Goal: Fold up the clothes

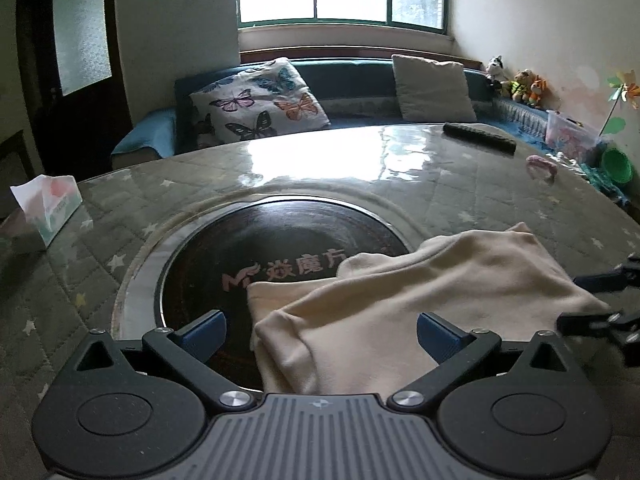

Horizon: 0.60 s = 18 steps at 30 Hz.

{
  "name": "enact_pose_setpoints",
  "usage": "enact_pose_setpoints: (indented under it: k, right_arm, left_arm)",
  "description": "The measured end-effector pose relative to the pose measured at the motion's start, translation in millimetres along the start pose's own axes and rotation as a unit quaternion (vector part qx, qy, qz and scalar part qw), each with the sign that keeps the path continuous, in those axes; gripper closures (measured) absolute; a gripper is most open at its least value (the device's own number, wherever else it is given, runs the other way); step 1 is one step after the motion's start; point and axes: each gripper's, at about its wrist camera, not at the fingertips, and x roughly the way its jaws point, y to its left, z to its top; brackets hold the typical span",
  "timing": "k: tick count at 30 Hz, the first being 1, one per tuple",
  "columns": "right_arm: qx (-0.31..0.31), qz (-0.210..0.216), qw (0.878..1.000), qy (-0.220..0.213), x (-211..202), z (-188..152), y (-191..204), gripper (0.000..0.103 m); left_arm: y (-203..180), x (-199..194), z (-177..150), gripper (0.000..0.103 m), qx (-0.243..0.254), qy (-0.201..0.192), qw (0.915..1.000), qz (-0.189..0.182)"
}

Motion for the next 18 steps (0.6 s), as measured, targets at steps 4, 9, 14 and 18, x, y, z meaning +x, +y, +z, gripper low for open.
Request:
enact_pose_setpoints:
  k: [4, 9, 14, 18]
  right_arm:
    - [-0.004, 0.002, 1.000, -0.026, -3, 14, 0, 0.042]
    - [-0.012, 0.020, 0.999, -0.037, 12, 39, 6, 0.042]
    - [-0.002, 0.023, 1.000, -0.010, 44, 44, 2, 0.043]
    - [0.003, 0.014, 1.000, 0.004, 55, 42, -2, 0.044]
  left_arm:
    - [4, 7, 4, 0.000, 0.000, 0.002, 0.9999, 0.010]
    - [8, 22, 10, 0.000, 0.004, 0.010, 0.9997, 0.023]
    - [12, 43, 12, 0.000, 0.005, 0.027, 0.9990, 0.034]
    - [18, 55, 11, 0.000, 0.000, 0.043, 0.9983, 0.038]
